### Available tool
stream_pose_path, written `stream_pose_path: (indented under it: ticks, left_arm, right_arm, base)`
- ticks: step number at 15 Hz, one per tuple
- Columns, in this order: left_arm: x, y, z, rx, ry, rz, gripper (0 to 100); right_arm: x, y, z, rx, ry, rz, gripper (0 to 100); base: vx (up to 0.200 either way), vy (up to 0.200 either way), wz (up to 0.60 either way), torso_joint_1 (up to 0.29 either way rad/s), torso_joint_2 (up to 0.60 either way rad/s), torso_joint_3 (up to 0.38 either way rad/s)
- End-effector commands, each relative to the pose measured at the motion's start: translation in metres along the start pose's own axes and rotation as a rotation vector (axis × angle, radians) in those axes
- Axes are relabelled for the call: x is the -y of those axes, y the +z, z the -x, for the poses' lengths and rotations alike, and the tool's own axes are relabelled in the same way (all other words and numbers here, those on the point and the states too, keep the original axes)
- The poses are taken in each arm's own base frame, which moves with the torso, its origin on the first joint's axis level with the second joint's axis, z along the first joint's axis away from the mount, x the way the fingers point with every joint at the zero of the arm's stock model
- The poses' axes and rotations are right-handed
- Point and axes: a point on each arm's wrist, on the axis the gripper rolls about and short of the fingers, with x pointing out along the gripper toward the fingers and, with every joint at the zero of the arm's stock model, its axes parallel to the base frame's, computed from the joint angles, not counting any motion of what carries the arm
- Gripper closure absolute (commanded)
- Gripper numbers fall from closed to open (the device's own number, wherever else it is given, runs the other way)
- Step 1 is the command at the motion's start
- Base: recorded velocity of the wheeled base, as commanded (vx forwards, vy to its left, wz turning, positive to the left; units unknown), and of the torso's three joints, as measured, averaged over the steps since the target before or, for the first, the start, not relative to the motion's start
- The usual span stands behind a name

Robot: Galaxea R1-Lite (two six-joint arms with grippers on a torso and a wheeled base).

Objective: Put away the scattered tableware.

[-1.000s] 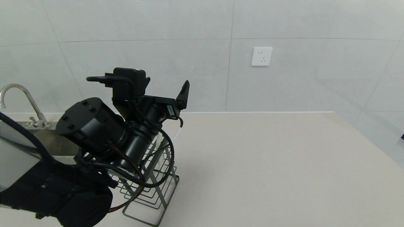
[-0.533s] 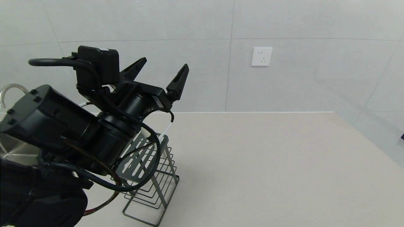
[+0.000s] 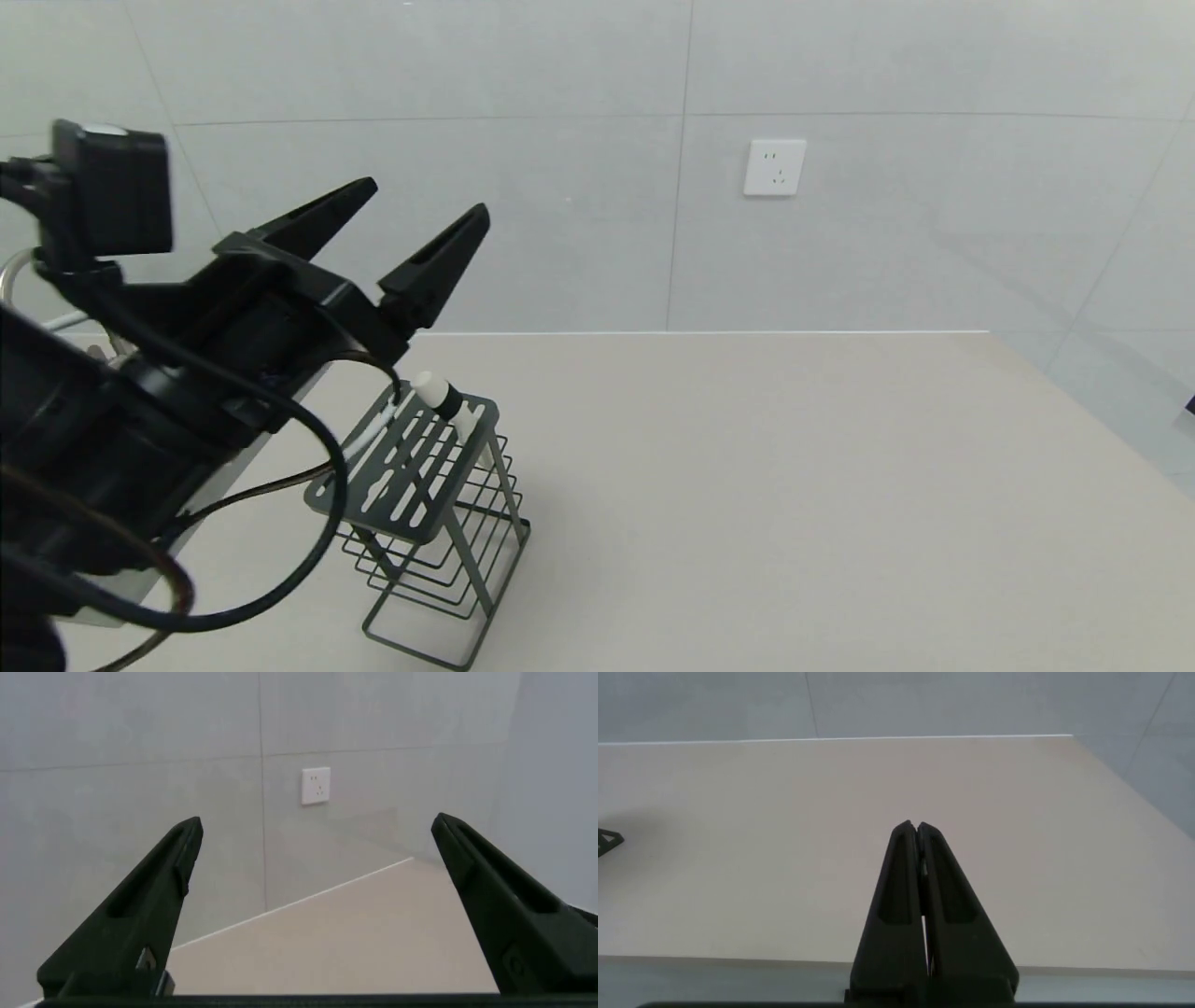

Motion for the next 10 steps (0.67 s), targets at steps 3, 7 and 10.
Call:
stream_pose_path:
  ticks: [3,7,10]
  left_arm:
    - [-0.015,0.044,0.093,0.051,-0.073,0.06,0]
    - [-0.008,0.077,0.161,0.26,0.029,-0.06,0]
    - [0.014,0.063,0.229,0.293,0.117,-0.126,0]
  right_arm:
    - [0.0,0.0,0.0,0.0,0.0,0.0,100]
    - [0.0,0.0,0.0,0.0,0.0,0.0,100]
    - [0.0,0.0,0.0,0.0,0.0,0.0,100]
  base:
    - [0.0,0.0,0.0,0.0,0.0,0.0]
    - [0.0,0.0,0.0,0.0,0.0,0.0]
    - [0.0,0.0,0.0,0.0,0.0,0.0]
